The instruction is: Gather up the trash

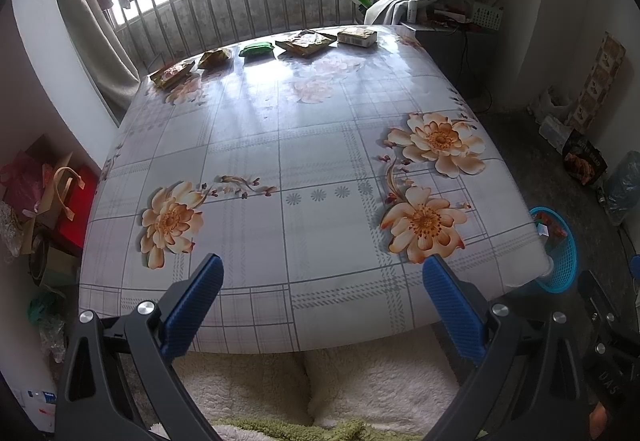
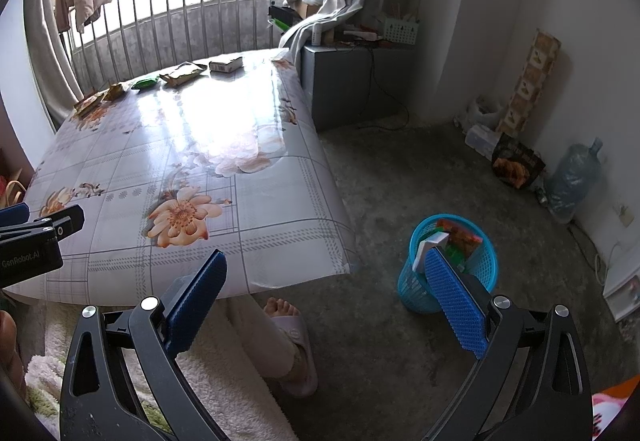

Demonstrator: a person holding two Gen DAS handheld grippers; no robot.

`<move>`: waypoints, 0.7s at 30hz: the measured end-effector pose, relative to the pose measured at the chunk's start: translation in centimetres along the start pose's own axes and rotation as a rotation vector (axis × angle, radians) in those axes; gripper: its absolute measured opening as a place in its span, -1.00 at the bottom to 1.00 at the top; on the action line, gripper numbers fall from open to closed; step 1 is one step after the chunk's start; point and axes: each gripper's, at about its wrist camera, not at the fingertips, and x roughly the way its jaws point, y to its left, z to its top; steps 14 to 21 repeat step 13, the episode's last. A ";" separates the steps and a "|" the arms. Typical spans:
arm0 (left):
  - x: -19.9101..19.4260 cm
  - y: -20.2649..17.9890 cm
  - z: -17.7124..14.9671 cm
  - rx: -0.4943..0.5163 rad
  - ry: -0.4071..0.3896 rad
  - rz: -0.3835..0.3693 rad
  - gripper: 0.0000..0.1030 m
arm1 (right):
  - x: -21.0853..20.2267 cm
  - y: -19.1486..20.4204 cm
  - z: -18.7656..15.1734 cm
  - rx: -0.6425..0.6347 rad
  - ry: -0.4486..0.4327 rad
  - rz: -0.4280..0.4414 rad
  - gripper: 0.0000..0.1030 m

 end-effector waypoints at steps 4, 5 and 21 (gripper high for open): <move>0.0 0.0 0.0 0.001 0.002 -0.003 0.90 | 0.0 0.0 0.0 0.001 0.001 0.000 0.85; 0.0 0.0 0.0 0.001 0.004 -0.004 0.90 | 0.0 0.0 0.0 0.001 0.001 0.000 0.85; 0.1 0.1 0.2 0.003 0.008 -0.008 0.90 | 0.0 0.1 -0.1 0.003 0.000 0.000 0.85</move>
